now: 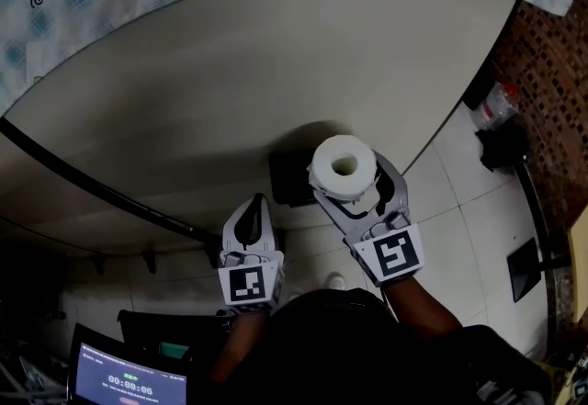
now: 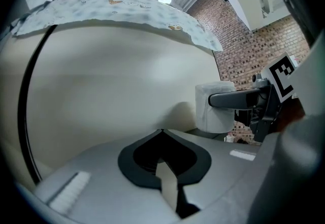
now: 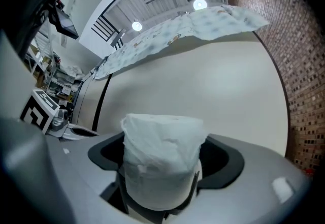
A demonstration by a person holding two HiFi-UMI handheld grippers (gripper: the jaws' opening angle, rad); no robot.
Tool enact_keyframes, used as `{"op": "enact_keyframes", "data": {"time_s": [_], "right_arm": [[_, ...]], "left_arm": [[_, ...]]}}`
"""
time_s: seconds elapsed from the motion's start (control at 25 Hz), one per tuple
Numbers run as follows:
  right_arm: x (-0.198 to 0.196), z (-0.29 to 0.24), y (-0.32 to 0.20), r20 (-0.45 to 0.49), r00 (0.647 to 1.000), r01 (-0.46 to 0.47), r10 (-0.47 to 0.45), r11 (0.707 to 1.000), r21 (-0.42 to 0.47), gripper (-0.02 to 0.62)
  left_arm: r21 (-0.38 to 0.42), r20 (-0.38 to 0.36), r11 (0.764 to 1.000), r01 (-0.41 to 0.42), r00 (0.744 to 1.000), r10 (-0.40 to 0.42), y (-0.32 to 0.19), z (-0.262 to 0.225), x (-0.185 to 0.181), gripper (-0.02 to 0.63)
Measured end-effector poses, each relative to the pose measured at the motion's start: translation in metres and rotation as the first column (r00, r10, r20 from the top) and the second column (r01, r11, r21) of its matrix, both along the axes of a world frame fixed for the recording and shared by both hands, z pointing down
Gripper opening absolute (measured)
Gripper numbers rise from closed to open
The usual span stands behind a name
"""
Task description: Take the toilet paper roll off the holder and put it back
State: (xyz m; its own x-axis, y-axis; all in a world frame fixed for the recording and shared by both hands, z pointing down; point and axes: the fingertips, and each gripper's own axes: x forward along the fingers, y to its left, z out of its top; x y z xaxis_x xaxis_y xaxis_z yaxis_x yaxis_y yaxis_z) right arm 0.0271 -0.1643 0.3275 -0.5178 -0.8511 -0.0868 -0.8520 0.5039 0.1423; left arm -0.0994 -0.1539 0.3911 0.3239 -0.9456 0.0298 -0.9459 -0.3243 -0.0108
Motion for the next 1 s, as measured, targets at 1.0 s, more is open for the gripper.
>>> {"op": "enact_keyframes", "data": {"time_s": [1.0], "right_arm": [[0.04, 0.011, 0.041, 0.032, 0.995, -0.094, 0.096, 0.994, -0.051, 0.425]], "left_arm": [[-0.153, -0.038, 0.985, -0.074, 0.997, 0.069, 0.028, 0.064, 0.023, 0.024]]}}
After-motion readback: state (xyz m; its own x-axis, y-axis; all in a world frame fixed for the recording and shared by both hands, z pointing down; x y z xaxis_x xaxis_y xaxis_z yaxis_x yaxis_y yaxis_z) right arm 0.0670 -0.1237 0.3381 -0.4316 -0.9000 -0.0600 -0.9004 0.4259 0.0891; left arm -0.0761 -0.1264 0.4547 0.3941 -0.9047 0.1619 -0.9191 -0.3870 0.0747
